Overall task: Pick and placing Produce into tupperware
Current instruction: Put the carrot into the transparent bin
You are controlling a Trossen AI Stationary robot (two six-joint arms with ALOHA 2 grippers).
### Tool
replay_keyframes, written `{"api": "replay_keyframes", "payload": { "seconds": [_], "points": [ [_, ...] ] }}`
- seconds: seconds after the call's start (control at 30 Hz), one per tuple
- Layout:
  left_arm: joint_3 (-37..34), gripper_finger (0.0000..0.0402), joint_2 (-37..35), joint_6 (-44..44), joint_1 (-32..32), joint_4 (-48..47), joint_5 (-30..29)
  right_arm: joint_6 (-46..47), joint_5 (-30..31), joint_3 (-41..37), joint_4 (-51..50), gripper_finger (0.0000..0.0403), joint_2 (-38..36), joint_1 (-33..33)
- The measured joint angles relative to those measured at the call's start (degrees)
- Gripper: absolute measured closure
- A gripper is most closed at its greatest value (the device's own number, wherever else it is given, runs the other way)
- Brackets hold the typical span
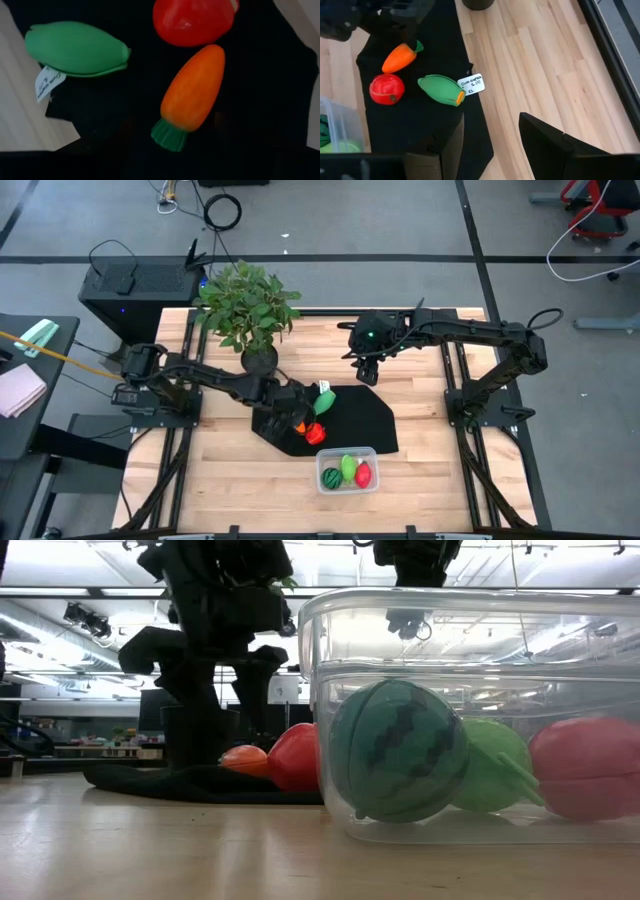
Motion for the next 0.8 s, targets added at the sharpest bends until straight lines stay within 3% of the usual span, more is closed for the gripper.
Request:
{"api": "replay_keyframes", "payload": {
  "seconds": [0.27,0.8],
  "points": [
    [0.0,0.0111,0.2,11.3,-1.3,0.5,1.6,0.2,0.0,0.0,0.1,0.0206,0.0,0.0],
    [-0.1,0.0111,4.1,11.5,-0.9,0.6,3.5,0.2,0.0,0.0,0.8,0.0206,0.0,0.0]
  ]
}}
